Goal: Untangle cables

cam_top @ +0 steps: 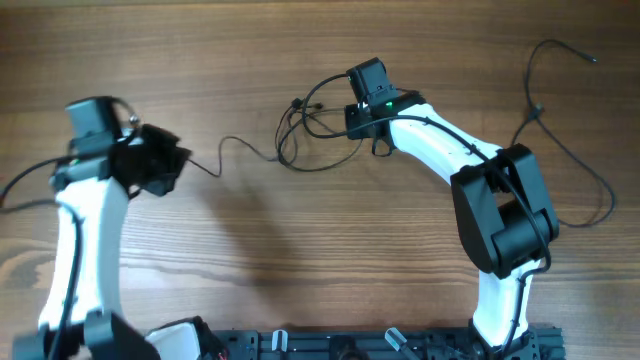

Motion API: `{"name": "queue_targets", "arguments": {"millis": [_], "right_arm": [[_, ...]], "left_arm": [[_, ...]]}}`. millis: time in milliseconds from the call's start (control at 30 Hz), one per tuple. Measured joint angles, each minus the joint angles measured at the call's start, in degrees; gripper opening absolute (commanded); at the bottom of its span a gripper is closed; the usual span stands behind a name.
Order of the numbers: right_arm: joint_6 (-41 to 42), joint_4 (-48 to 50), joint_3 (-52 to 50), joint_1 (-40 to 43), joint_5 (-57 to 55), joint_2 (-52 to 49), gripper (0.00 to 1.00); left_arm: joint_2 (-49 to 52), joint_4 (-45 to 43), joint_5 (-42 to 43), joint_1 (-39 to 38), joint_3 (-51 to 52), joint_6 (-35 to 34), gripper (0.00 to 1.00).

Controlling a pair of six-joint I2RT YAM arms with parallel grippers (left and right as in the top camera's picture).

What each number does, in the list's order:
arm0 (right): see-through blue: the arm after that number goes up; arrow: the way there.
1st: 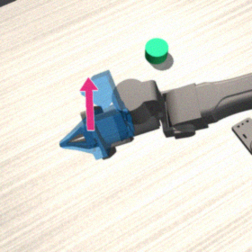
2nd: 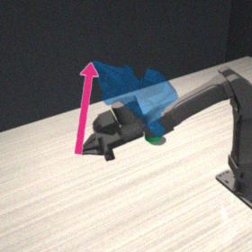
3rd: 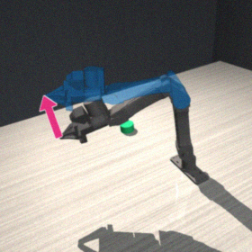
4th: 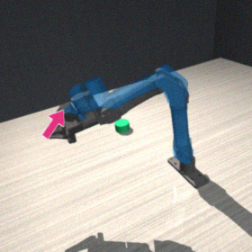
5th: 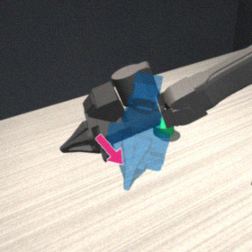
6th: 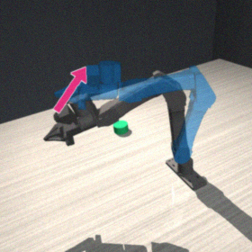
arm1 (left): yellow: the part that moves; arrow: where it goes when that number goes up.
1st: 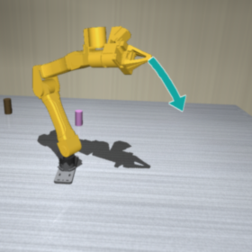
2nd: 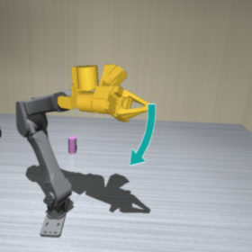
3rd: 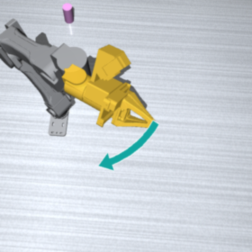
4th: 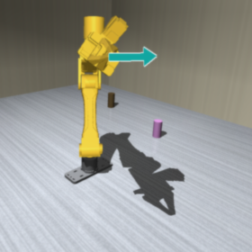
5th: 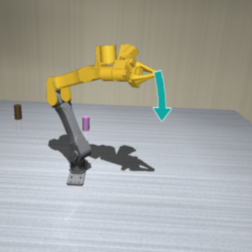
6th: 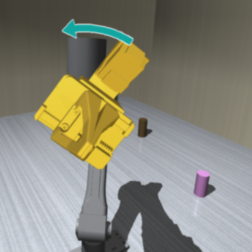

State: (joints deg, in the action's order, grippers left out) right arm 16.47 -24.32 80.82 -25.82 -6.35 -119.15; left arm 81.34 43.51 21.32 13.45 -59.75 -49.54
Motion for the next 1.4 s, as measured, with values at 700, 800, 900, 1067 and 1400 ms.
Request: {"name": "queue_targets", "arguments": {"millis": [700, 800, 900, 1067, 1400], "right_arm": [[0.0, 0.0, 0.0, 0.0, 0.2, 0.0, 0.04], [0.0, 0.0, 0.0, 0.0, 0.3, 0.0, 0.04], [1.4, 0.0, 0.0, 0.0, 2.7, 0.0, 0.04], [4.8, -0.1, 0.0, 0.0, 8.3, 0.0, 0.04], [8.4, -2.4, 0.0, 2.3, 13.4, 0.0, 0.05]], "left_arm": [[8.6, 20.6, -20.2, -4.3, -17.5, 11.8, 0.69], [10.8, 21.0, -18.5, -4.8, -17.5, 14.0, 0.69], [11.9, 19.8, -15.8, -7.5, -17.5, 16.8, 0.69], [13.9, 13.5, -13.7, -16.2, -17.5, 18.7, 0.69], [23.1, 2.7, -12.9, -31.1, -17.5, 16.9, 0.65]]}}
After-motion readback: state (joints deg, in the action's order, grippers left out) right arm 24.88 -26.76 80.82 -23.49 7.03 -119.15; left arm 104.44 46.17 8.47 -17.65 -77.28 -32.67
